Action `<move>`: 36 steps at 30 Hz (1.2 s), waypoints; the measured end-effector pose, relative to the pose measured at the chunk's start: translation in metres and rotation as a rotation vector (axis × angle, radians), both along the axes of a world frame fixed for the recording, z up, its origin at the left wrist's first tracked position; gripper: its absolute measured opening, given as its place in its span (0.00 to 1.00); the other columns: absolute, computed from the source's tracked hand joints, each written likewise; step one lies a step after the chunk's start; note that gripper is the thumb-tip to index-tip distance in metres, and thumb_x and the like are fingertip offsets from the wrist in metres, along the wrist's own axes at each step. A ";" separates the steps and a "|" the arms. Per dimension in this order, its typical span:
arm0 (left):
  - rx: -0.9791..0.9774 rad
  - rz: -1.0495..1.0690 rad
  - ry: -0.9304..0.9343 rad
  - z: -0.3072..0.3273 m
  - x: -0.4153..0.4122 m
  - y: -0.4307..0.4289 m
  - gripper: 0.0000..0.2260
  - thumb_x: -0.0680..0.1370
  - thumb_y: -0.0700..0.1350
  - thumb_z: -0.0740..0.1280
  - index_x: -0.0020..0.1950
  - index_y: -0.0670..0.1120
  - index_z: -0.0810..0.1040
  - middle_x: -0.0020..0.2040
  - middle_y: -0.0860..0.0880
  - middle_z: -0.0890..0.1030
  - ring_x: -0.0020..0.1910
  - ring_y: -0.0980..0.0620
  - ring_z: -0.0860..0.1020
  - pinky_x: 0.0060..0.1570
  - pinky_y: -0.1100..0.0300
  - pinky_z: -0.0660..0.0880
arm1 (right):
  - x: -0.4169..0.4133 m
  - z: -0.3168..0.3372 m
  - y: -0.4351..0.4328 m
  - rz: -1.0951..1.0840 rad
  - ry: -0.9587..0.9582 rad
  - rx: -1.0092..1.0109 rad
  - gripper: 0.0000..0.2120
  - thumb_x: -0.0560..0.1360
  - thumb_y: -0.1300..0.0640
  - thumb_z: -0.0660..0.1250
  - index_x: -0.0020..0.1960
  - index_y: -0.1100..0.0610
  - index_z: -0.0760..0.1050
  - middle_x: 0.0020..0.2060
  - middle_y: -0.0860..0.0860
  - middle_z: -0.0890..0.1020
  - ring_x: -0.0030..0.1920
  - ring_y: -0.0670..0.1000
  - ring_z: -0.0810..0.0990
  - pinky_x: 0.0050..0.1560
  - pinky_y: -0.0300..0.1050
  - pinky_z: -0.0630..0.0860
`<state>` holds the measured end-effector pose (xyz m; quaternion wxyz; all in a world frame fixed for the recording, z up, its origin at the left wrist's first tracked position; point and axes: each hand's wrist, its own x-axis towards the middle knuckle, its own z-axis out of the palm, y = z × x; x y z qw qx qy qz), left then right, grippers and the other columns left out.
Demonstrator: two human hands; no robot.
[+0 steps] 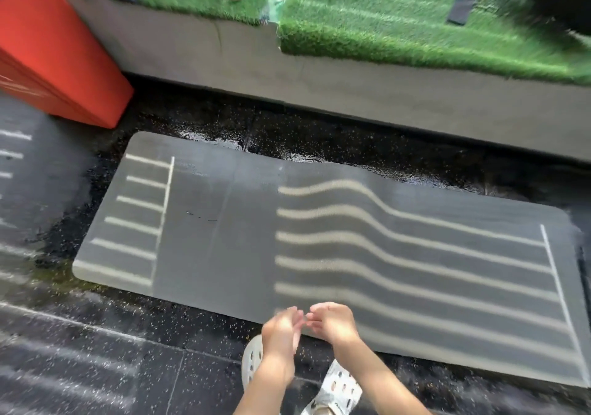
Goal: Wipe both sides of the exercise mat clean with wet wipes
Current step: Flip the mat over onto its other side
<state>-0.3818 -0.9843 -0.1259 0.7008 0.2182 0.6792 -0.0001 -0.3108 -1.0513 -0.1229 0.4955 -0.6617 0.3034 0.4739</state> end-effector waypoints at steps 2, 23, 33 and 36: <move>-0.015 0.011 0.027 0.021 -0.002 -0.003 0.03 0.79 0.29 0.63 0.49 0.30 0.75 0.43 0.38 0.79 0.42 0.47 0.79 0.42 0.61 0.78 | -0.002 0.018 -0.006 -0.014 -0.025 0.011 0.11 0.76 0.75 0.58 0.39 0.67 0.74 0.32 0.60 0.76 0.27 0.55 0.77 0.28 0.42 0.77; 0.189 -0.471 -0.127 0.133 -0.077 0.305 0.07 0.80 0.40 0.63 0.51 0.50 0.79 0.45 0.53 0.83 0.41 0.56 0.80 0.44 0.64 0.73 | -0.070 0.136 0.269 0.129 -0.279 0.038 0.06 0.77 0.65 0.63 0.47 0.60 0.78 0.39 0.53 0.83 0.37 0.51 0.79 0.40 0.42 0.74; 0.342 -0.698 0.128 0.126 -0.135 0.460 0.08 0.81 0.40 0.61 0.57 0.46 0.79 0.46 0.52 0.83 0.44 0.53 0.80 0.63 0.52 0.73 | -0.104 0.112 0.388 0.240 -0.168 0.121 0.08 0.77 0.65 0.61 0.44 0.57 0.77 0.38 0.52 0.82 0.35 0.49 0.78 0.36 0.38 0.72; 0.353 -0.679 0.142 0.112 -0.142 0.487 0.06 0.82 0.40 0.63 0.55 0.46 0.79 0.46 0.50 0.83 0.45 0.52 0.81 0.62 0.52 0.74 | -0.110 0.098 0.416 0.223 -0.128 0.114 0.08 0.78 0.65 0.61 0.44 0.57 0.77 0.38 0.52 0.83 0.36 0.49 0.78 0.36 0.38 0.72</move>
